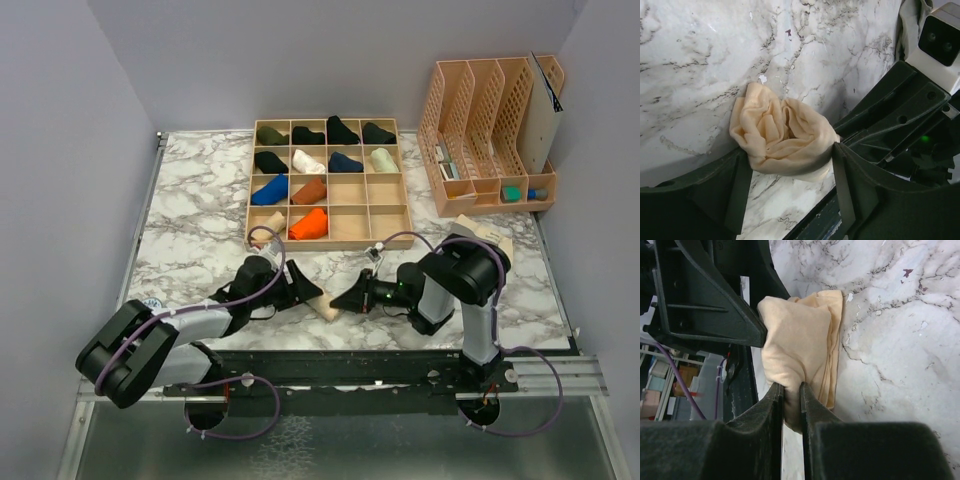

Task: Roll the underwear
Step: Roll the underwear to the center of the board.

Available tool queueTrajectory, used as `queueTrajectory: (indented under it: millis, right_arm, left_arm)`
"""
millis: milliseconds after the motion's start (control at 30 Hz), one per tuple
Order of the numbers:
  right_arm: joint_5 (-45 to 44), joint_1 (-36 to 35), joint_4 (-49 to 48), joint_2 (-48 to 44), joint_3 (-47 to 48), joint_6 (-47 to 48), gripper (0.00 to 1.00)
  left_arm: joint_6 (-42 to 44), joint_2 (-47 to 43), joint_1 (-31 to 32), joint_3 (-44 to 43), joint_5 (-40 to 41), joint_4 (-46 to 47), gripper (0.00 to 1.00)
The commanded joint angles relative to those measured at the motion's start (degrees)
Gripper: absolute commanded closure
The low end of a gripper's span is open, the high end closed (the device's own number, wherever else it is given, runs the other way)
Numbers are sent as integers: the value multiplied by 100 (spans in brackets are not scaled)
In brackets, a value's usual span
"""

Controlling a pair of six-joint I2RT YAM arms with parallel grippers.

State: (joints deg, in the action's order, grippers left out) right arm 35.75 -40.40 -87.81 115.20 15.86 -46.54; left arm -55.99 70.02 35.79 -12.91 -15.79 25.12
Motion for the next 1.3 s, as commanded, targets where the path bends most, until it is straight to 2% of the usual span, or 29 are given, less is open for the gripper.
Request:
queueTrajectory:
  millis: [0,67,133,233,367,533,700,833,1000,1100,1167,1267]
  right_arm:
    - [123,119,-75,155,-186,-37,82]
    - [186,161,393,-22,-93,-6,80]
    - [149,164,914,-307,-38,155,73]
    - [-74,164,1828,-876,11,489,66]
    - [-534,164,3652,-1955,207,1091,49]
    - [-811,164,5159,-3128,447,1948,38]
    - [-1194,86,6436,-4155,771,3079,36]
    - [-1755,-472,6821,-4702,941,4101,40]
    - [-3049,-1702,6871,-4602,1131,5514,38]
    - [-3416,-2014,6693,-4285,1218,5805,35]
    - [-3676,-2171,6436,-4130,1168,5968,29]
    - [-3618,-2256,5920,-3991,1000,6302,29]
  left_arm:
    - [-24,375,51,-127,19,79,39]
    - [-77,398,51,-114,104,72,47]
    - [-192,377,44,-35,263,72,57]
    - [-311,348,51,69,420,64,64]
    - [-423,346,59,100,512,29,65]
    - [-439,292,68,1,530,-101,66]
    - [-500,271,93,-173,596,-463,66]
    - [-584,284,103,-356,702,-857,68]
    - [-640,306,104,-704,902,-1549,65]
    - [-637,348,103,-859,895,-1772,64]
    - [-627,396,103,-913,877,-1865,64]
    - [-628,465,111,-947,811,-1848,64]
